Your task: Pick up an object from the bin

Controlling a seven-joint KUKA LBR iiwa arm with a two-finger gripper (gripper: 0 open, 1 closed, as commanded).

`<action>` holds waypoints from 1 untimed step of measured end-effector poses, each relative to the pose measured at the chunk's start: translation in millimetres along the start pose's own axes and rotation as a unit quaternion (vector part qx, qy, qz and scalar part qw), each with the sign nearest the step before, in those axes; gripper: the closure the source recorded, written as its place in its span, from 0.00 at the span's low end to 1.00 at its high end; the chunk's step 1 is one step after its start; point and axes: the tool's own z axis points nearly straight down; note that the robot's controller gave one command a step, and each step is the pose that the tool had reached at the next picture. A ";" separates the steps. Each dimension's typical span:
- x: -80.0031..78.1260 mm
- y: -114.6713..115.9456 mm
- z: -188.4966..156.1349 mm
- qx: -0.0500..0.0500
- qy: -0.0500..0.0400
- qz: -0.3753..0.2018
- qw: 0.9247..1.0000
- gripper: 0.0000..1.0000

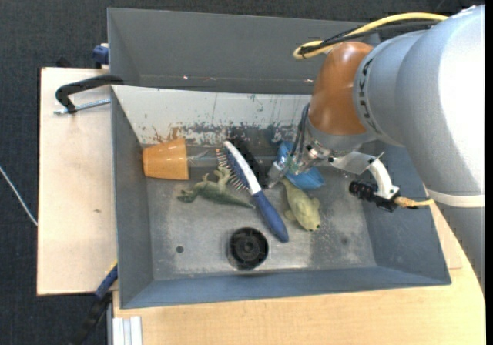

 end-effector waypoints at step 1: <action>-3.0 2.3 -12.6 0.001 0.002 -0.001 1.000 1.00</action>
Offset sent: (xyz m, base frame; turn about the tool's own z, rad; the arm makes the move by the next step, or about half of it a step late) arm 0.0000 0.0001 0.0066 0.0000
